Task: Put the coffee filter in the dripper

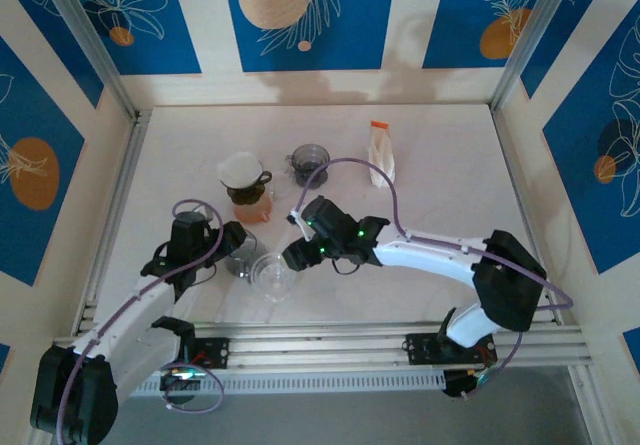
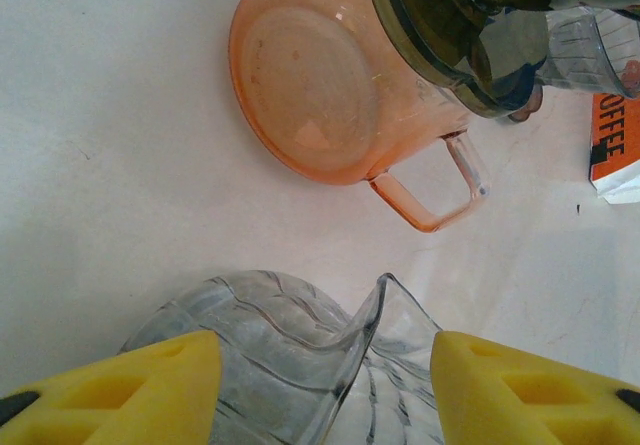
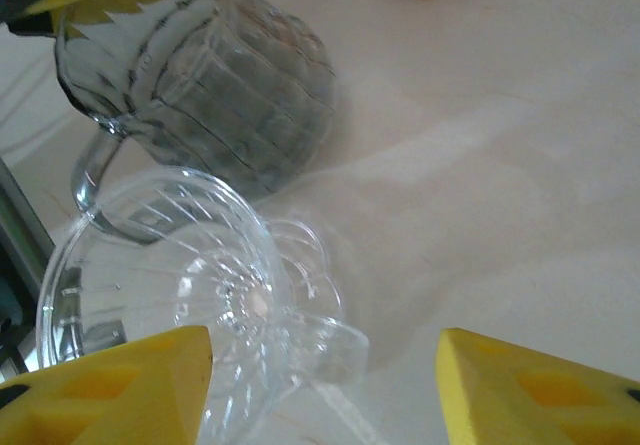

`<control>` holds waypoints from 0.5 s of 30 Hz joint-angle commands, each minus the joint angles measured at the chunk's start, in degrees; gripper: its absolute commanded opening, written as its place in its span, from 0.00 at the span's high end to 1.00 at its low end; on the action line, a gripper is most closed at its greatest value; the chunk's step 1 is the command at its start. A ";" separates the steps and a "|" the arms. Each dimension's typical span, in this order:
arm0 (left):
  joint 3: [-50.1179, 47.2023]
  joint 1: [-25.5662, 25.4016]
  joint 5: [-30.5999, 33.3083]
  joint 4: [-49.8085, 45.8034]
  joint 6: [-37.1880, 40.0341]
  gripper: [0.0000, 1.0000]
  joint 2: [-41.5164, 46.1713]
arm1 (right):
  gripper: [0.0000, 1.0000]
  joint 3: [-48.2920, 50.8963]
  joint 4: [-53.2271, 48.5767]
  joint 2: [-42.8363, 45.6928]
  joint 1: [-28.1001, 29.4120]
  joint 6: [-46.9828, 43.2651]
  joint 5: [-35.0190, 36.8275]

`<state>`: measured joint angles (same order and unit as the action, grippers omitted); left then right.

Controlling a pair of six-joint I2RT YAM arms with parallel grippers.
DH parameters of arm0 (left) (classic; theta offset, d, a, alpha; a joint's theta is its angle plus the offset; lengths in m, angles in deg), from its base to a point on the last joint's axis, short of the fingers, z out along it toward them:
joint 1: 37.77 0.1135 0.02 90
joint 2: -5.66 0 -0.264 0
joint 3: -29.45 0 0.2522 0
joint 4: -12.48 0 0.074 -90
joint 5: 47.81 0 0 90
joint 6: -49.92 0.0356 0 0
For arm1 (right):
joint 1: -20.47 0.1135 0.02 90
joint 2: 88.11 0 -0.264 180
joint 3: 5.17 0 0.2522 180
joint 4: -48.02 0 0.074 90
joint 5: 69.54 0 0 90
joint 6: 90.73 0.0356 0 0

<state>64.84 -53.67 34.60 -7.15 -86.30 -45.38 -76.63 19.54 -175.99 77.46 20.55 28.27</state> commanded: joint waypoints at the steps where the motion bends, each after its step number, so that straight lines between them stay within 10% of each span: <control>1: -0.11 -0.47 0.48 -1.63 -0.09 0.42 0.23 | 0.39 -4.85 -2.35 -3.56 0.40 -4.03 -3.12; 15: -0.19 -0.47 -0.39 -1.18 0.30 0.42 -0.23 | 0.50 -12.26 -9.81 -12.57 3.06 -9.04 -1.21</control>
<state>64.84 -53.67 34.71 -7.94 -86.26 -45.45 -86.66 12.94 -187.13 79.78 13.51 26.66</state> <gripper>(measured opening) 0.582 0.508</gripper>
